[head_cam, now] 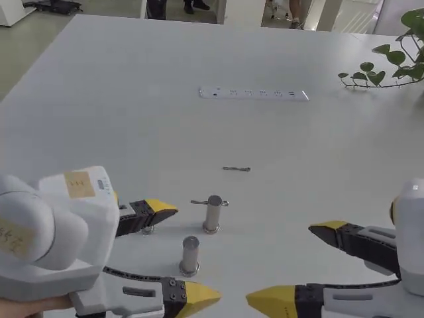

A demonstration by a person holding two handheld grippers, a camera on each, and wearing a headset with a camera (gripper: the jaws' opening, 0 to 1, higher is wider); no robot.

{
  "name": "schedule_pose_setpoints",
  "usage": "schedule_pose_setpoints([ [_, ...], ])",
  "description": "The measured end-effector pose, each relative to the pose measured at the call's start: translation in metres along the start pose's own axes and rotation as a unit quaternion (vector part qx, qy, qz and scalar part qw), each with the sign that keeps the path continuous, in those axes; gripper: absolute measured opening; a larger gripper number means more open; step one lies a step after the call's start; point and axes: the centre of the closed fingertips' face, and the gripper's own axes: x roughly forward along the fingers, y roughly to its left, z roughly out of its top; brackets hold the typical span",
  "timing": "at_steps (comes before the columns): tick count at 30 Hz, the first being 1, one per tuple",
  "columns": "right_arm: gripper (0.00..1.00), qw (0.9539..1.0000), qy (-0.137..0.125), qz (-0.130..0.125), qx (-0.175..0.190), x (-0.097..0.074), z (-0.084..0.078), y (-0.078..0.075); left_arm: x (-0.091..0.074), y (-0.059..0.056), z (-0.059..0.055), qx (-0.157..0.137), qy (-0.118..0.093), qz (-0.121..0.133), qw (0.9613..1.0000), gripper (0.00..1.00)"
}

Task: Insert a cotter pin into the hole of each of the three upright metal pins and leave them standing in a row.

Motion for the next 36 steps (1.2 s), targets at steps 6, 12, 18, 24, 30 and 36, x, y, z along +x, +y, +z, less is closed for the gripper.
schedule_pose_setpoints([
  [6,0.86,1.0,-0.001,0.002,-0.001,0.001,0.0,-0.001,-0.009,0.009,-0.005,-0.037,-0.022,0.027,0.9987,0.86],
  [12,0.86,1.0,-0.002,0.004,-0.002,0.002,0.003,-0.002,-0.02,0.012,-0.008,-0.059,-0.035,0.043,0.9967,0.9],
  [18,0.86,1.0,-0.003,0.007,-0.003,0.004,0.005,-0.001,-0.033,0.007,-0.01,-0.102,-0.052,0.034,0.9928,0.99],
  [24,0.86,0.9999,0.002,0.011,-0.008,0.006,0.005,-0.001,-0.037,0.003,-0.022,-0.107,-0.033,0.028,0.9933,0.99],
  [30,0.84,0.9998,-0.003,0.012,-0.016,0.005,0.011,-0.005,-0.043,0.009,-0.021,-0.109,-0.04,0.049,0.9921,0.99],
  [36,0.84,0.9996,0.002,0.008,-0.025,0.004,0.015,-0.011,-0.047,0.014,-0.022,-0.116,-0.043,0.061,0.9905,0.99],
])
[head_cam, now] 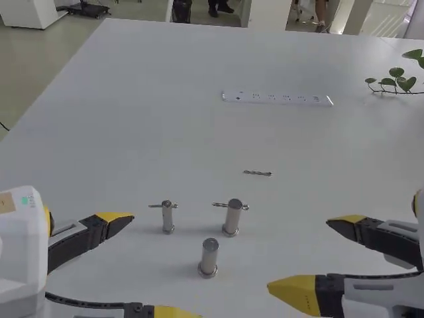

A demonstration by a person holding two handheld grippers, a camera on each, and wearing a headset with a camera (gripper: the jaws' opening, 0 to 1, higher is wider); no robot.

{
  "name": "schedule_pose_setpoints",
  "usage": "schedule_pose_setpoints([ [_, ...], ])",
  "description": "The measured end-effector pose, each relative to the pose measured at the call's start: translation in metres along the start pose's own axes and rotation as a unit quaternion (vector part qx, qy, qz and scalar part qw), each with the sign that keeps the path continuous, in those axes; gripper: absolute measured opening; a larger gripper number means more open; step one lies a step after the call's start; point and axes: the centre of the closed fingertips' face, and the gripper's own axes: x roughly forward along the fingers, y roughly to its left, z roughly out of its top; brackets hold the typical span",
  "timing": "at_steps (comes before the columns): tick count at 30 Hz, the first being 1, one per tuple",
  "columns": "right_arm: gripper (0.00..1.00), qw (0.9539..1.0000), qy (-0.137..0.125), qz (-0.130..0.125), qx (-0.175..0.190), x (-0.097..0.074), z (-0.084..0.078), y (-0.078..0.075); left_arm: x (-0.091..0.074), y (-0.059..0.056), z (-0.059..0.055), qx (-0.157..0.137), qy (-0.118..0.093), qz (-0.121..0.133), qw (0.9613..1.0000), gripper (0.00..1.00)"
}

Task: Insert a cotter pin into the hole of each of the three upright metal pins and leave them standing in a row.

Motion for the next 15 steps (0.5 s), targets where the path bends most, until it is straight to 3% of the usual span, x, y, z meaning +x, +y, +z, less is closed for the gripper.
schedule_pose_setpoints([
  [15,0.81,0.998,0.018,-0.022,-0.056,-0.001,0.028,-0.04,-0.007,0.004,-0.004,-0.01,0.004,0.016,0.9998,0.99],
])
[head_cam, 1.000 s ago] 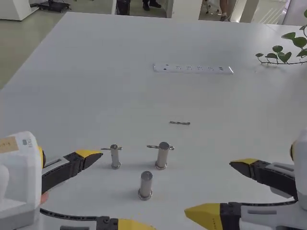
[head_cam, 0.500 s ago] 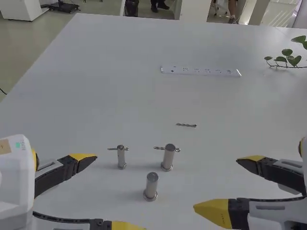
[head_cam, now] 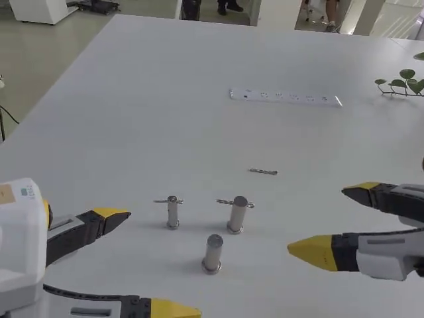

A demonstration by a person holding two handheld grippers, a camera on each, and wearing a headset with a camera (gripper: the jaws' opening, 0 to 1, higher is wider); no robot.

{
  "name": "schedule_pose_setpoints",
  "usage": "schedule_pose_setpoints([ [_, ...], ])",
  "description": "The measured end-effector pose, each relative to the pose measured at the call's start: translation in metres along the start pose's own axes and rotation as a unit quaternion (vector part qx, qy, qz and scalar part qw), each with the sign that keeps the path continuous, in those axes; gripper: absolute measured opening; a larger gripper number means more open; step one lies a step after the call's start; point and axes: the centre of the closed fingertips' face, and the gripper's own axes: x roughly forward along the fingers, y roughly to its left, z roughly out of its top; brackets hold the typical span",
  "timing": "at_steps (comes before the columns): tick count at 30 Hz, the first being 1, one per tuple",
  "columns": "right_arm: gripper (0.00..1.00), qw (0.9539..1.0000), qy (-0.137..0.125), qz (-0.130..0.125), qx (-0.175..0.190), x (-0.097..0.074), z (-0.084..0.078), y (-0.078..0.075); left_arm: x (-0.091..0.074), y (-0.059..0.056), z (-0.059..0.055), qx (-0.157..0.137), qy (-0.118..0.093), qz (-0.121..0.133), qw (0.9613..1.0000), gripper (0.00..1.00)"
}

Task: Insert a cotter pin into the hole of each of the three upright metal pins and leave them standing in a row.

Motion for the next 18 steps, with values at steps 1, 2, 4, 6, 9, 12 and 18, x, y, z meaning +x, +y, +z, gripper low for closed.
schedule_pose_setpoints([
  [1,0.81,1.0,-0.001,-0.001,-0.005,0.0,0.003,-0.003,-0.001,0.0,0.0,0.0,-0.001,0.001,1.0,0.99],
  [2,0.8,1.0,0.0,-0.002,-0.008,0.0,0.005,-0.005,-0.001,0.0,0.0,-0.001,-0.002,0.002,1.0,0.99],
  [4,0.8,0.9999,0.004,-0.002,-0.016,0.0,0.008,-0.01,-0.003,-0.001,0.002,-0.009,-0.01,0.001,0.9999,0.99],
  [6,0.78,0.9996,0.014,-0.001,-0.025,0.002,0.008,-0.014,-0.004,-0.002,0.004,-0.017,-0.016,0.0,0.9997,0.98],
  [9,0.74,0.9991,0.022,-0.007,-0.037,0.004,0.009,-0.022,-0.006,-0.003,0.003,-0.019,-0.016,0.002,0.9997,0.98],
  [12,0.73,0.9988,0.029,-0.001,-0.041,0.007,0.01,-0.025,-0.009,-0.004,0.0,-0.026,-0.012,0.006,0.9996,0.98],
  [18,0.69,0.994,0.065,0.001,-0.088,0.015,0.008,-0.035,-0.012,-0.007,-0.004,-0.022,-0.003,0.006,0.9997,0.98],
])
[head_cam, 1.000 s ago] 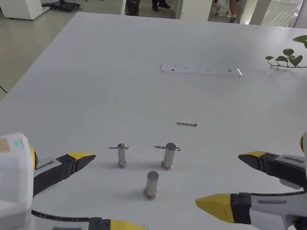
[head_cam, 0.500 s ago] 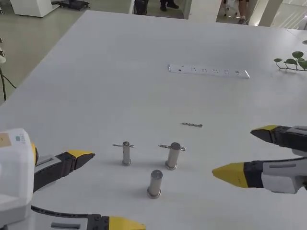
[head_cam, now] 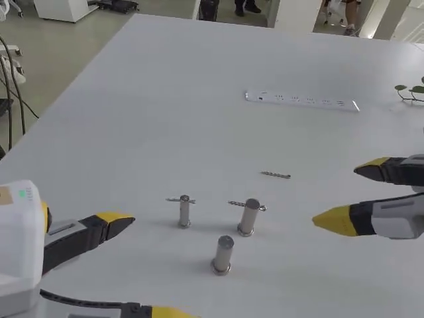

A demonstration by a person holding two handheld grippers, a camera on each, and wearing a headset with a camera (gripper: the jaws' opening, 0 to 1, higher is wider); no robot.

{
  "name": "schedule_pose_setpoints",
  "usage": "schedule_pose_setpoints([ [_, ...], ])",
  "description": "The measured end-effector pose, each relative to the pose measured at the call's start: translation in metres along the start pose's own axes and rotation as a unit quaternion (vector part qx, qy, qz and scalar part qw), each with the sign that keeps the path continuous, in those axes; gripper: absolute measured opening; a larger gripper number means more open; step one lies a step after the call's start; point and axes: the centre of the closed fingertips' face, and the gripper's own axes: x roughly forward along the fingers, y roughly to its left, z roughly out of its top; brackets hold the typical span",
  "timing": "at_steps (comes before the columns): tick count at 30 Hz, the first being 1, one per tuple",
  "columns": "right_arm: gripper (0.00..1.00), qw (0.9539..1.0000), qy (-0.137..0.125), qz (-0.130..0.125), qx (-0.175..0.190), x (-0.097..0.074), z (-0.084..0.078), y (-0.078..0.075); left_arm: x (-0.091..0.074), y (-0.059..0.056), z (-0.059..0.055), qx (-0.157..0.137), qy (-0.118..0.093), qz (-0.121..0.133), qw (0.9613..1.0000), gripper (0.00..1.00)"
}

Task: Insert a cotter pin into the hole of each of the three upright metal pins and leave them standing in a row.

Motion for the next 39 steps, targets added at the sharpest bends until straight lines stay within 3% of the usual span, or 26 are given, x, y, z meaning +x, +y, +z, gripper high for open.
schedule_pose_setpoints([
  [4,0.67,0.9987,0.032,0.005,-0.039,0.006,-0.001,-0.007,-0.001,-0.002,-0.001,-0.001,0.001,-0.003,1.0,0.98],
  [18,0.58,0.9902,0.074,0.026,-0.115,0.032,0.017,-0.032,-0.007,-0.006,-0.002,0.019,0.007,-0.001,0.9998,0.94],
  [21,0.54,0.9897,0.079,0.042,-0.112,0.042,0.02,-0.034,-0.008,-0.005,-0.001,0.019,0.004,0.002,0.9998,0.93],
  [23,0.51,0.9861,0.075,0.054,-0.138,0.05,0.023,-0.034,-0.009,-0.005,-0.001,0.019,0.004,0.005,0.9998,0.93],
  [26,0.45,0.9858,0.071,0.063,-0.139,0.06,0.026,-0.036,-0.01,-0.004,-0.001,0.019,0.005,0.007,0.9998,0.93],
  [29,0.38,0.9805,0.086,0.061,-0.166,0.069,0.026,-0.041,-0.011,-0.004,-0.002,0.027,0.01,0.01,0.9995,0.9],
  [32,0.37,0.9789,0.091,0.062,-0.172,0.08,0.028,-0.044,-0.012,-0.004,-0.002,0.028,0.011,0.01,0.9995,0.89],
  [34,0.34,0.9735,0.103,0.068,-0.193,0.085,0.028,-0.047,-0.013,-0.003,-0.002,0.025,0.01,0.011,0.9996,0.89],
  [39,0.32,0.9688,0.12,0.075,-0.204,0.096,0.028,-0.053,-0.014,-0.001,-0.005,0.025,0.018,0.018,0.9994,0.89],
])
